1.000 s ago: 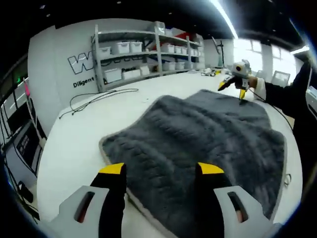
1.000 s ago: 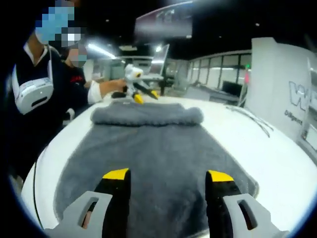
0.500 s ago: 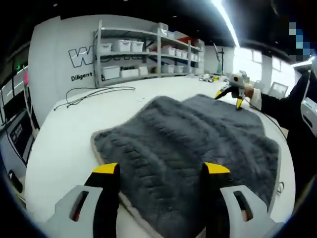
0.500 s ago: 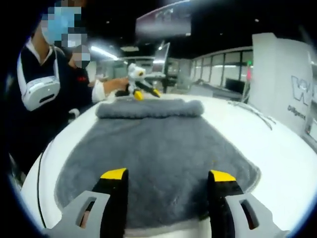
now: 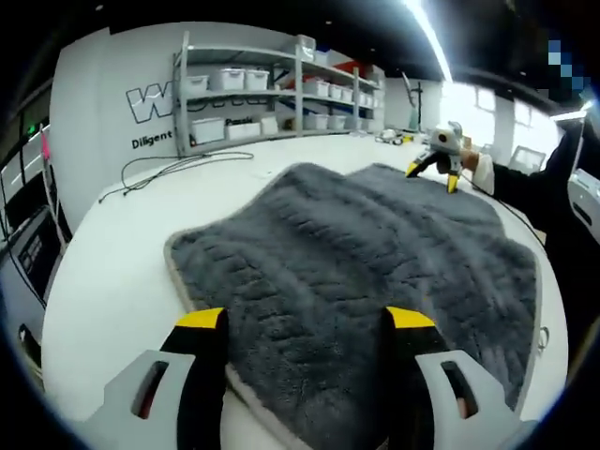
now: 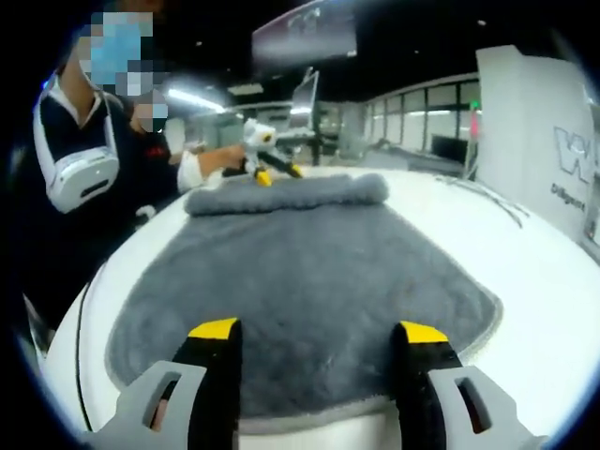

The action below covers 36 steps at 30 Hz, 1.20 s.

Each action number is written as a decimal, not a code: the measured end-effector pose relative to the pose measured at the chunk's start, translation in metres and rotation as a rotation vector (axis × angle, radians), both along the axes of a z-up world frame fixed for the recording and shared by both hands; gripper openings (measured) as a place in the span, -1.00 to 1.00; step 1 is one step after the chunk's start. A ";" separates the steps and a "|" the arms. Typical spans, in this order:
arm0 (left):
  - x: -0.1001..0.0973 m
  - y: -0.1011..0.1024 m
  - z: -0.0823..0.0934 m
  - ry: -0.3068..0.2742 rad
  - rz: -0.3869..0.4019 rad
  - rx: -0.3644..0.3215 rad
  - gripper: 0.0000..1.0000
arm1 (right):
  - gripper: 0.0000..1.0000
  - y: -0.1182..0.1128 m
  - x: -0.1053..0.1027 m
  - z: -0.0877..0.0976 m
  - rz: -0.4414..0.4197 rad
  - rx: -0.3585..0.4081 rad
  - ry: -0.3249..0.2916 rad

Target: Open the folded towel by lifting each exposed corner and separating the folded layers until the towel lies flat within the target outline without major curled edges

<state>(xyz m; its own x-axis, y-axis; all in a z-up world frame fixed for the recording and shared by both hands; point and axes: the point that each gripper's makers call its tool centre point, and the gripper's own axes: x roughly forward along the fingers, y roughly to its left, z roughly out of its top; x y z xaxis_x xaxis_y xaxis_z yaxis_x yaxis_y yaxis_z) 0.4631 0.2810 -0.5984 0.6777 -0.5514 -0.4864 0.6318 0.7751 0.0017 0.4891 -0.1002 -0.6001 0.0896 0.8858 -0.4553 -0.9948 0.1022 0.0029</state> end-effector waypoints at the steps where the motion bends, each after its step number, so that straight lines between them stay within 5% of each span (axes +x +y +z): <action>1: 0.001 0.001 0.000 0.001 0.000 -0.002 0.32 | 0.33 0.000 0.000 0.000 0.002 -0.003 0.000; 36: 0.006 0.007 -0.001 0.010 -0.024 -0.003 0.34 | 0.30 -0.019 -0.002 -0.003 -0.021 -0.040 -0.001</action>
<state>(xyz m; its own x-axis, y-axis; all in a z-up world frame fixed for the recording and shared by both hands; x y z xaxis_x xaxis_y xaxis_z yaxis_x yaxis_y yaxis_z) 0.4692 0.2882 -0.5997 0.6596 -0.5687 -0.4915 0.6501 0.7598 -0.0067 0.4869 -0.1195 -0.6029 0.1083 0.8648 -0.4904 -0.9924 0.1228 -0.0026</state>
